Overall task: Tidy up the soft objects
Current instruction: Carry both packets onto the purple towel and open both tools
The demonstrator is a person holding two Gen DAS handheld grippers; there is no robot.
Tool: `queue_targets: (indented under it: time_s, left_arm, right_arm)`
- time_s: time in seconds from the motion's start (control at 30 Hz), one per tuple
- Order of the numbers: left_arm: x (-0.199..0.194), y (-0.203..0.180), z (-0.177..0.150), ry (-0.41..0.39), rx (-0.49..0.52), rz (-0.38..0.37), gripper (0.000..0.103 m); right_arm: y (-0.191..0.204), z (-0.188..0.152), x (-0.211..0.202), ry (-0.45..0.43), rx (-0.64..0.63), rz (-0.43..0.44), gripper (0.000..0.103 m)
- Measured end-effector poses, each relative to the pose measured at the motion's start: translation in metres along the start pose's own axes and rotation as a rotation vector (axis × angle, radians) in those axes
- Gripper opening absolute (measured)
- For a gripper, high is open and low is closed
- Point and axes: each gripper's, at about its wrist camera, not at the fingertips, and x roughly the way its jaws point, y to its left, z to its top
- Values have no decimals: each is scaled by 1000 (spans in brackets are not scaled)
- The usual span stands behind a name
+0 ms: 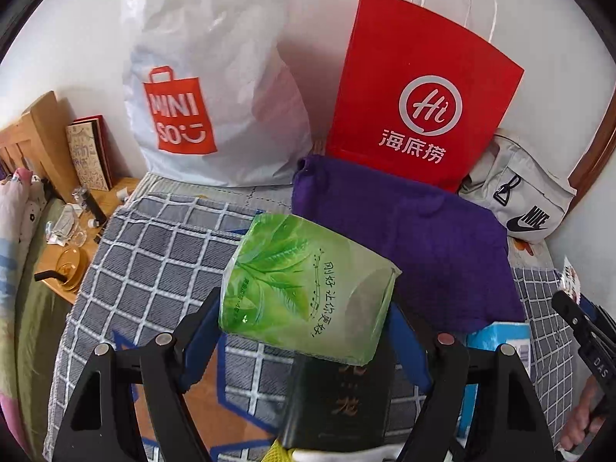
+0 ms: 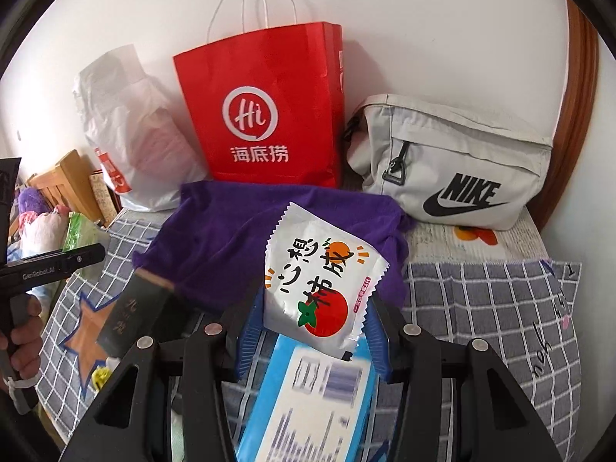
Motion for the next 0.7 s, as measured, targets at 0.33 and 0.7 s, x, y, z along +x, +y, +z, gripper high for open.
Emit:
queue_targets:
  time_s: [0.33, 0.7]
  left_arm:
    - [52, -36, 37, 58, 33, -12, 79]
    - [112, -54, 62, 119, 58, -11, 79]
  right_arm:
    - [-10, 40, 67, 39, -45, 34, 48]
    - [-32, 38, 133, 176, -53, 71, 48]
